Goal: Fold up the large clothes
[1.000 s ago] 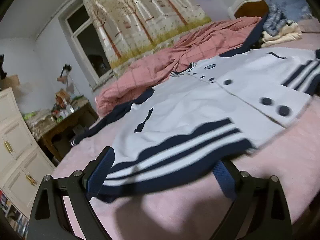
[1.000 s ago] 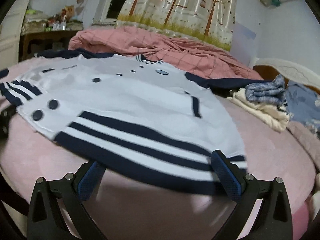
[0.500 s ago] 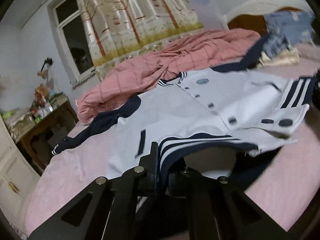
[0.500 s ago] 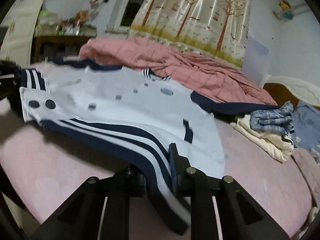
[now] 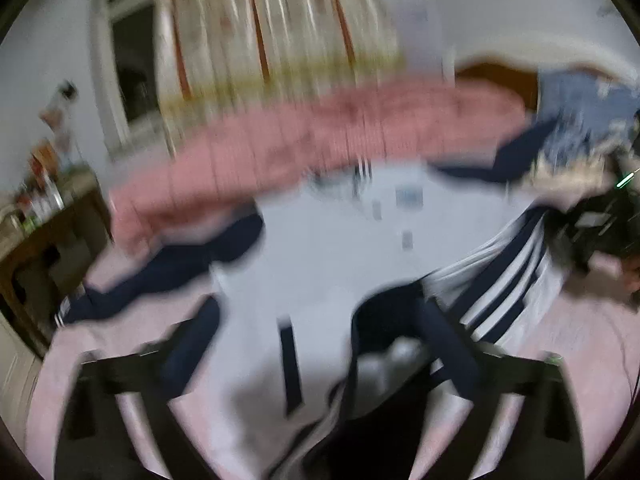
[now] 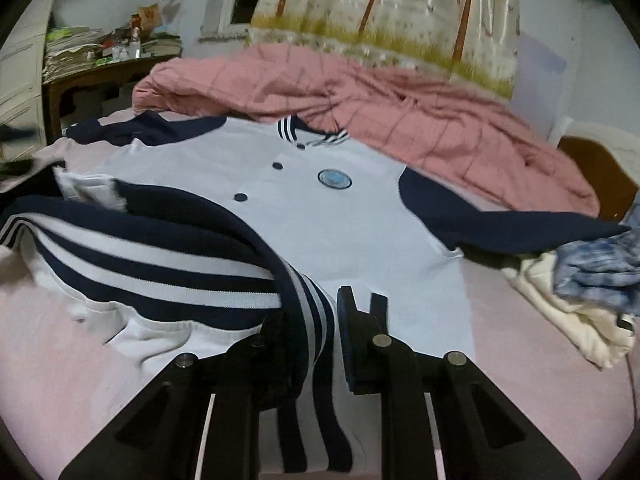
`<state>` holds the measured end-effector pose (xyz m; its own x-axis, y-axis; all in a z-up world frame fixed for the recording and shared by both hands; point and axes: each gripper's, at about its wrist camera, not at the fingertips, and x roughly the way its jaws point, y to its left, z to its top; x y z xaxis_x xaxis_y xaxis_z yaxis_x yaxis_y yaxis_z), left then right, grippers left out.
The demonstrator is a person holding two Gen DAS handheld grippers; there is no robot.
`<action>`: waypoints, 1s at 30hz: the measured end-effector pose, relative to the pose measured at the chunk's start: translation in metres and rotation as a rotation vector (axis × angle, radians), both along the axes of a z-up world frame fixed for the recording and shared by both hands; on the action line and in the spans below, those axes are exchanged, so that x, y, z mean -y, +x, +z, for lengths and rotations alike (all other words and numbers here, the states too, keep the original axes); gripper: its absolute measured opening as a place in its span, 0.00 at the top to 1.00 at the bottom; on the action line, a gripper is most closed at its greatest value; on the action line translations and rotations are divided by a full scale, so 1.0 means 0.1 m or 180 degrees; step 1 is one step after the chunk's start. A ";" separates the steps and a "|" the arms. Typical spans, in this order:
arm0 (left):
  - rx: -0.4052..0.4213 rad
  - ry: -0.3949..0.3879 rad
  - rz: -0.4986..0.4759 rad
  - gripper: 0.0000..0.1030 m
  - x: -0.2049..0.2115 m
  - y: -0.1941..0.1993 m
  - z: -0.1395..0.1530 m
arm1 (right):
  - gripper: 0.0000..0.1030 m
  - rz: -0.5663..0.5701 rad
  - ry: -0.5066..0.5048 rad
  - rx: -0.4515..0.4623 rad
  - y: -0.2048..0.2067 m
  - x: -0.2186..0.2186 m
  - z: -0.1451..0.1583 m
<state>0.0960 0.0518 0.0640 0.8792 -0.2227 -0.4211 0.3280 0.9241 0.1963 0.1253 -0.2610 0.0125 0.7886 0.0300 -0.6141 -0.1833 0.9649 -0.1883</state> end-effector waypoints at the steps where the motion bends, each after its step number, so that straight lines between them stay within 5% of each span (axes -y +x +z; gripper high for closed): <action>1: 0.0119 -0.0017 -0.0039 0.00 -0.04 -0.08 0.05 | 0.81 -0.0001 -0.0014 -0.0038 0.10 -0.02 -0.04; 5: 0.0026 -0.0108 -0.0008 0.00 -0.17 -0.08 0.01 | 0.81 -0.0014 -0.0067 -0.0137 0.36 -0.09 -0.18; 9: -0.0500 -0.0181 -0.0181 0.00 -0.25 0.01 -0.30 | 0.80 -0.0042 0.0205 -0.0276 0.53 0.02 -0.22; 10: -0.0633 -0.0141 -0.0256 0.00 -0.23 0.02 -0.40 | 0.73 -0.0040 0.0318 -0.0327 0.55 0.08 -0.22; 13: -0.0944 0.0096 -0.0196 0.00 -0.20 0.06 -0.70 | 0.25 -0.0213 0.0238 -0.0188 0.44 0.23 -0.16; 16: -0.1024 0.0196 0.0174 0.00 -0.27 0.19 -0.88 | 0.19 -0.0097 0.0429 -0.0083 0.22 0.42 -0.05; 20: -0.0998 -0.0145 0.0210 0.36 -0.45 0.23 -0.91 | 0.18 0.0167 0.0525 0.0075 -0.10 0.52 0.08; 24: -0.0578 -0.0247 0.0114 0.75 -0.45 0.08 -0.73 | 0.18 0.0285 0.0684 0.0020 -0.23 0.53 0.16; 27: -0.0367 -0.0248 0.0200 0.78 -0.40 0.09 -0.60 | 0.18 0.0438 0.1237 -0.0310 -0.19 0.69 0.13; 30: -0.0531 -0.0368 0.0306 0.78 -0.39 0.35 -0.62 | 0.18 0.0091 0.1243 -0.0094 -0.19 0.85 0.16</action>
<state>0.1313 0.0910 0.0023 0.8191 -0.1963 -0.5391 0.2563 0.9659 0.0377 0.1063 -0.3460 0.0286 0.7662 0.2876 -0.5746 -0.2109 0.9573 0.1978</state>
